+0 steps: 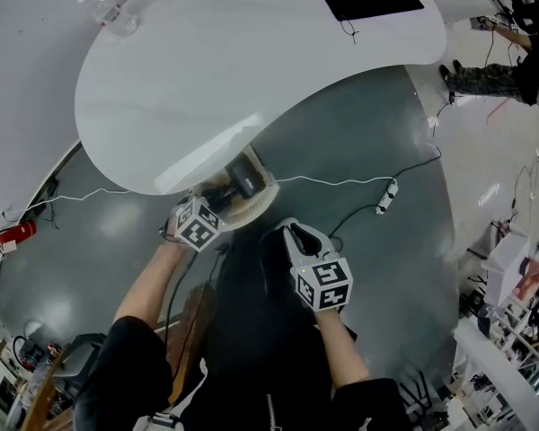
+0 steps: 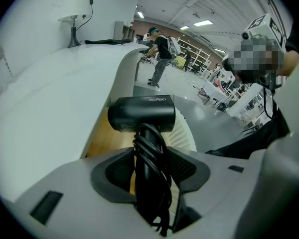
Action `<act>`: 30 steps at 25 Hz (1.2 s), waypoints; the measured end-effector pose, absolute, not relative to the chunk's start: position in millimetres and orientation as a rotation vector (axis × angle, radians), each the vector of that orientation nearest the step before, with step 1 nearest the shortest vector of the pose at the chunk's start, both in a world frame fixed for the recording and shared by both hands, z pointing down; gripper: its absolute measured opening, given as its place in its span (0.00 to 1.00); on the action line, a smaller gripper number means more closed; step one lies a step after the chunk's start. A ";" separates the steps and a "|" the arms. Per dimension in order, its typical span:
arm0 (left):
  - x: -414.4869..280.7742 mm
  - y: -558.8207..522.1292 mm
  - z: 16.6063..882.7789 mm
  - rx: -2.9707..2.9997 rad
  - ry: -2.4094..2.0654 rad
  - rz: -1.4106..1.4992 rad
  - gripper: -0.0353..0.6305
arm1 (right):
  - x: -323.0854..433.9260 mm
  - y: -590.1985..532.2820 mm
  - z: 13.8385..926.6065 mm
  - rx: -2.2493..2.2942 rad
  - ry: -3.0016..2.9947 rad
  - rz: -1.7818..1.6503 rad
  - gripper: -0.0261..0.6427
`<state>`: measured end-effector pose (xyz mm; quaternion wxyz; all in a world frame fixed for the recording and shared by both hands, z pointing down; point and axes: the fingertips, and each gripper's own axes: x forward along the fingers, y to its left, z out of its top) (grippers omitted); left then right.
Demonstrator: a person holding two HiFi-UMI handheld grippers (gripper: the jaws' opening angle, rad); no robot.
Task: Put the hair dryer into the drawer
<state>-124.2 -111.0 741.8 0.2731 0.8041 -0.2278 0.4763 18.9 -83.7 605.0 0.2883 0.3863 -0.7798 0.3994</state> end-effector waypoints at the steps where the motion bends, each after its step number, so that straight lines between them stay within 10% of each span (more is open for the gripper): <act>1: -124.8 -111.5 743.1 2.162 -0.615 1.289 0.36 | 18.7 -83.6 606.2 1.032 -2.079 1.065 0.09; 30: -141.7 -118.3 805.3 2.099 -0.682 1.658 0.36 | 19.2 -78.7 613.0 1.054 -2.053 1.101 0.09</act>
